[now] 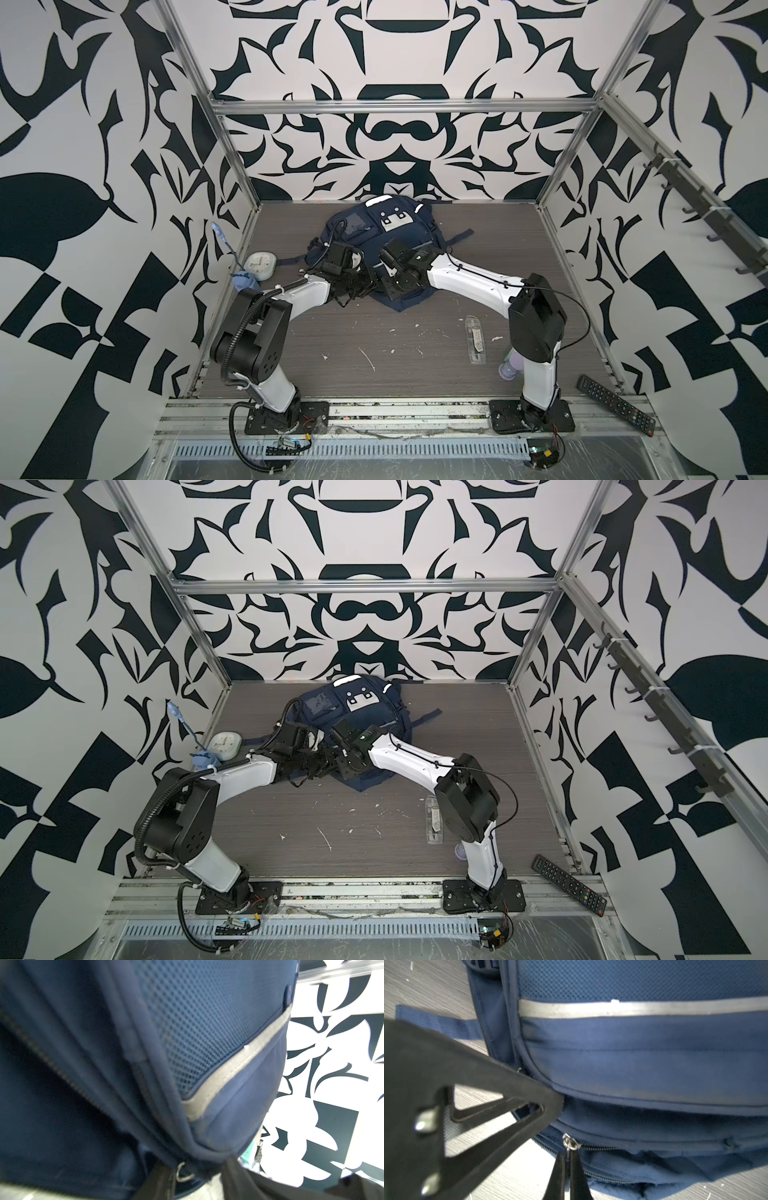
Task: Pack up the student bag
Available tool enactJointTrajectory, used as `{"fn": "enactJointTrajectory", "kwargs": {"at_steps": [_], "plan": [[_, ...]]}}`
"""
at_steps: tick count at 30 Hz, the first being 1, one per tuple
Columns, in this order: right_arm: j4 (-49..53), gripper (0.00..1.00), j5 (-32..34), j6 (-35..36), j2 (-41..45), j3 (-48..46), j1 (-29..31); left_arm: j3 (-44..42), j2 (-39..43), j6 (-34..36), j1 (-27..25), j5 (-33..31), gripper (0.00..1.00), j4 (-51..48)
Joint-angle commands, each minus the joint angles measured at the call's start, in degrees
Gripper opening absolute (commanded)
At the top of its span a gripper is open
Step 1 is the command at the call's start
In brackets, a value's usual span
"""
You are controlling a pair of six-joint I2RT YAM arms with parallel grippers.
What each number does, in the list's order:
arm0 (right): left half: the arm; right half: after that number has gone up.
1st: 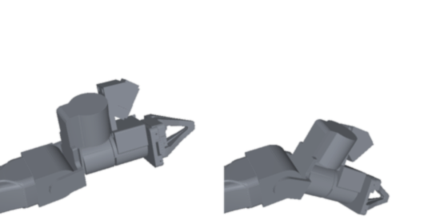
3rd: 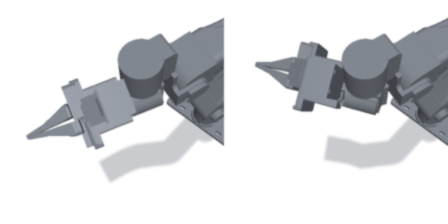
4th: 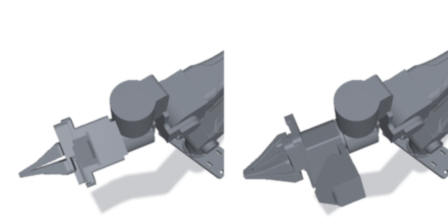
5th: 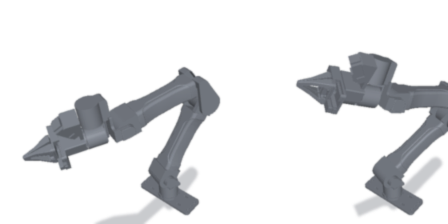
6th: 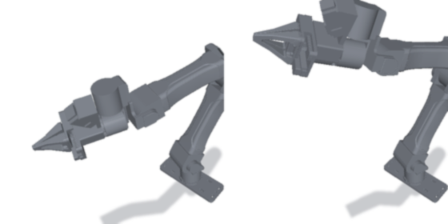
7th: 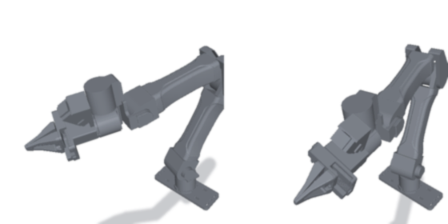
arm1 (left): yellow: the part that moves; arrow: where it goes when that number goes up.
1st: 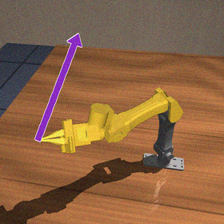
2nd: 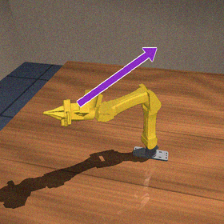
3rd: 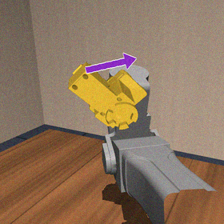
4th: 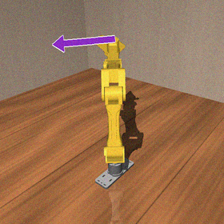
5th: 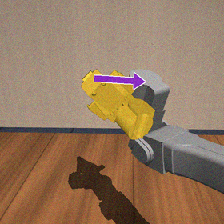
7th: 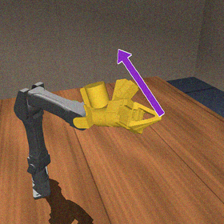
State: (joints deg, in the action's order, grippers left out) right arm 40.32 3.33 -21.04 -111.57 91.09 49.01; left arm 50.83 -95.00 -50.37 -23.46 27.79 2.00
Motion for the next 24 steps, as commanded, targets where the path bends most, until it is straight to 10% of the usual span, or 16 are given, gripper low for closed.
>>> {"fn": "enactJointTrajectory", "kwargs": {"at_steps": [1, 7, 24], "plan": [[-1.3, 0.0, -0.2, -0.5, 4.0, -0.4, 1.0, 2.0, -2.2, -0.8, 0.5, -1.6, 0.25, 1.2], [0.8, 0.0, 3.9, 0.9, 3.9, -1.7, 0.7, 2.3, -0.8, 1.2, 2.8, -1.3, 0.01, -0.8], [0.6, 0.0, 7.1, 2.8, 7.6, -8.3, -12.8, 0.7, 4.5, 8.7, 14.5, 1.0, 0.0, -7.8]]}}
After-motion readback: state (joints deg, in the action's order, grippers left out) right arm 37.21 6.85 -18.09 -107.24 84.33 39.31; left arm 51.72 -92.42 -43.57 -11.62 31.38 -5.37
